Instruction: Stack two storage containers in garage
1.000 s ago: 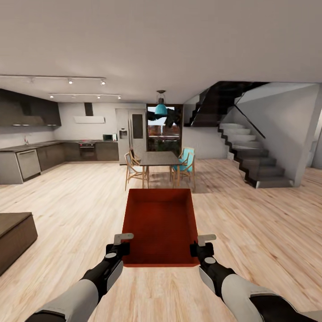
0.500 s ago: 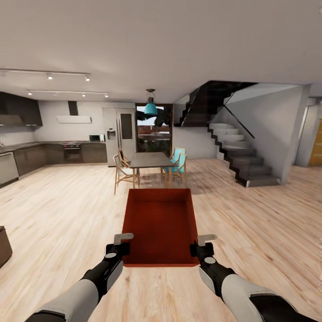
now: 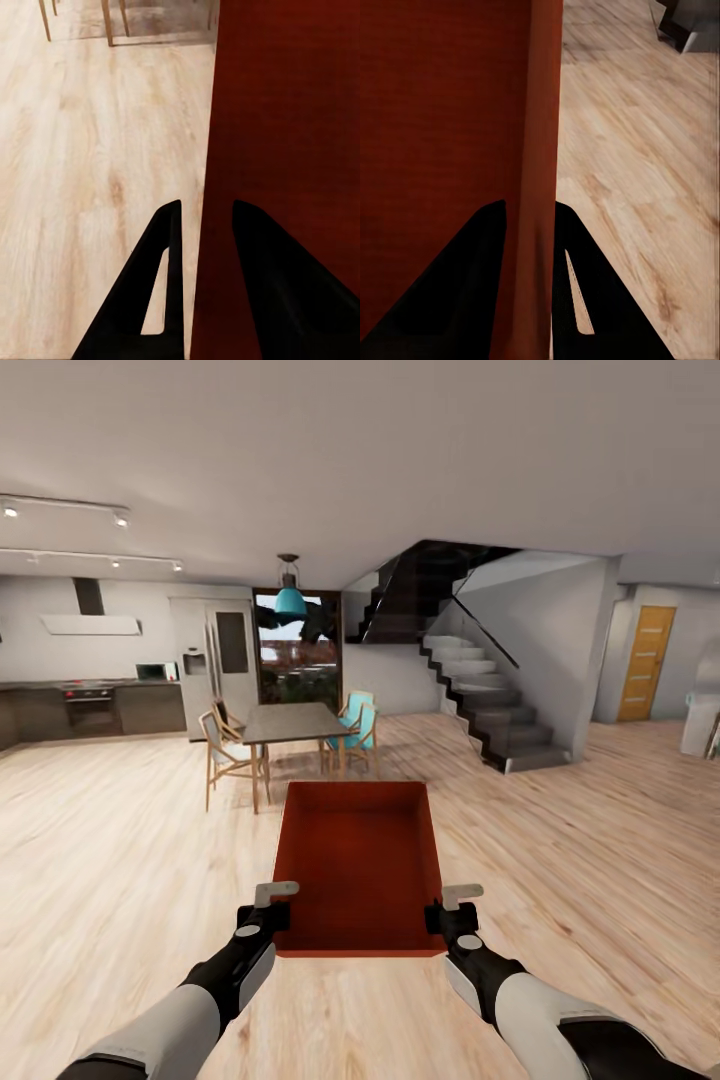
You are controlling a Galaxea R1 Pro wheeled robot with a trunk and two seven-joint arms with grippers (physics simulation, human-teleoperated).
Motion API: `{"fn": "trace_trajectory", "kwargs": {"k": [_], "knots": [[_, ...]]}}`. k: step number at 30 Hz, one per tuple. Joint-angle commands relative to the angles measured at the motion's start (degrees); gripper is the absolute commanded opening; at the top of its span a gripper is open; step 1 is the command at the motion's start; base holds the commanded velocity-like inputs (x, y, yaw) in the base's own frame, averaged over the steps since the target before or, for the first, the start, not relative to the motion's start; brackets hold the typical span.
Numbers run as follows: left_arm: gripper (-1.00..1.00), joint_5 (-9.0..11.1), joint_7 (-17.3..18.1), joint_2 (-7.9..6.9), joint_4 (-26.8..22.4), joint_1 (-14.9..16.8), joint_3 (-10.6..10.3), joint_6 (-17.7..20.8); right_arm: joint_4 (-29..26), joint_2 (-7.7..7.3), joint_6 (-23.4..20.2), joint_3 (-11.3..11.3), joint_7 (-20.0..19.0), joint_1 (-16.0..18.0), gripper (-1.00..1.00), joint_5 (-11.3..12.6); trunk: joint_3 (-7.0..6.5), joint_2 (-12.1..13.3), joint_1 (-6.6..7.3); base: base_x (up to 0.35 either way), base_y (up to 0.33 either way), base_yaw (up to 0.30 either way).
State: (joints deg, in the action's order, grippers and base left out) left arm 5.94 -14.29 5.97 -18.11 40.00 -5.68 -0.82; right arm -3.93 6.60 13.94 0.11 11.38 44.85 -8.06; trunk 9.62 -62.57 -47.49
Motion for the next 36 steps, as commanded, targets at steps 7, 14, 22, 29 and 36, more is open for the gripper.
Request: {"fn": "trace_trajectory", "kwargs": {"k": [7, 14, 22, 29, 36], "knots": [[-1.00, -0.5, -1.4, -0.14, -0.2, 0.1, 0.7, -2.5, 0.2, -0.01, 0.2, -1.9, 0.6, 0.1, -1.00, 0.4, 0.08, -0.1, -0.04, 0.322, 0.094, -0.285], [-1.00, -0.5, -1.4, -0.11, -0.2, 0.1, 0.7, -2.5, 0.2, -0.01, 0.2, -1.8, 0.6, 0.0, -1.00, 0.4, 0.08, -0.1, -0.04, 0.322, 0.094, -0.285], [-1.00, -0.5, -1.4, -0.10, -0.2, 0.1, 0.7, -2.5, 0.2, -0.01, 0.2, -1.8, 0.6, 0.0, -1.00, 0.4, 0.08, -0.1, -0.04, 0.322, 0.094, -0.285], [-1.00, -0.5, -1.4, -0.08, -0.2, 0.1, 0.7, -2.5, 0.2, -0.01, 0.2, -1.8, 0.6, 0.1, -1.00, 0.4, 0.08, -0.1, -0.04, 0.322, 0.094, -0.285], [-1.00, -0.5, -1.4, -0.08, -0.3, 0.1, 0.6, -2.5, 0.2, -0.01, 0.2, -1.8, 0.6, 0.1, -1.00, 0.4, 0.08, -0.1, -0.04, 0.322, 0.094, -0.285]]}}
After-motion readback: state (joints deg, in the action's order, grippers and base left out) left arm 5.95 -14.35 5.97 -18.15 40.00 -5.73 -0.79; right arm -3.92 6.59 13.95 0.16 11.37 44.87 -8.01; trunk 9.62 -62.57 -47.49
